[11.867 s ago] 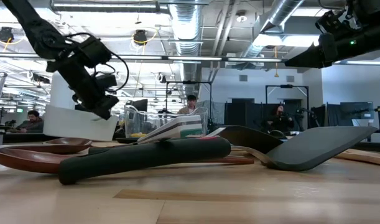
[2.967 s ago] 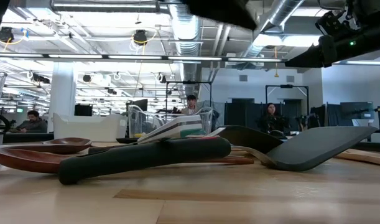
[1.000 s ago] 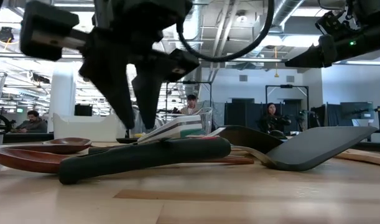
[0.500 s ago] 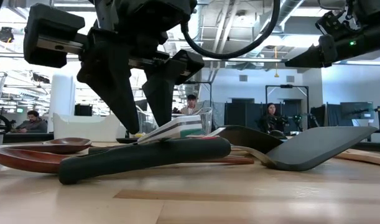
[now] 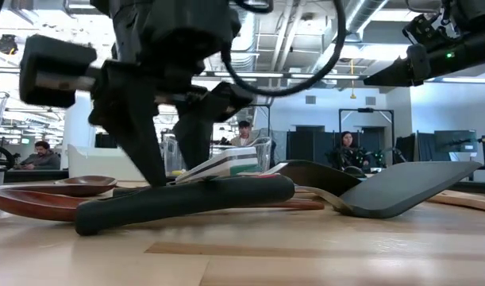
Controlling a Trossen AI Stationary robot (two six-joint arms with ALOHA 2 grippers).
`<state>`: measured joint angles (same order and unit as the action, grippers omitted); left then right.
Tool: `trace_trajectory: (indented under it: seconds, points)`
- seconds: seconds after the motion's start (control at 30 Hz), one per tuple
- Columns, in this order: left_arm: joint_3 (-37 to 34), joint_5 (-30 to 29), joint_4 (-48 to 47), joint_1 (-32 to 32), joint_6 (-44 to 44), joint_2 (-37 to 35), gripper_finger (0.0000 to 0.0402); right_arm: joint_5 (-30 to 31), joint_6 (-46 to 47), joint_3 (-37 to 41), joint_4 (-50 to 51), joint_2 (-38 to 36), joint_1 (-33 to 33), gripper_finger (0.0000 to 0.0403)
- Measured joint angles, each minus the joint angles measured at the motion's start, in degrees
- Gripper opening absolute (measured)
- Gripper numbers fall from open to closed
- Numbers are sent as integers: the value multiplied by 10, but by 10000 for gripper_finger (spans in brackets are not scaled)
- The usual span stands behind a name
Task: Pick & Place Kitchen Items
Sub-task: Put the white blue table knife into the white bin
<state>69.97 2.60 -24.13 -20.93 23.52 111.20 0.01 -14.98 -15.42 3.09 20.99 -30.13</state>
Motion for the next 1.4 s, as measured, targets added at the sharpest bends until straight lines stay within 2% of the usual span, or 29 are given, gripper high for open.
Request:
trace_trajectory:
  seconds: [0.2,0.47,0.87,1.13,1.4]
  points:
    - [-4,0,26,0,0,0,139,0,0,0,0,0,0,1]
    - [-4,2,31,0,-3,0,83,0,0,0,0,0,0,1]
    - [-4,10,38,0,-87,0,11,0,0,0,0,0,0,1]
    - [-4,13,51,-3,-95,-5,8,0,0,0,0,0,0,1]
    - [-1,3,83,-4,-95,-58,7,0,0,0,1,0,0,1]
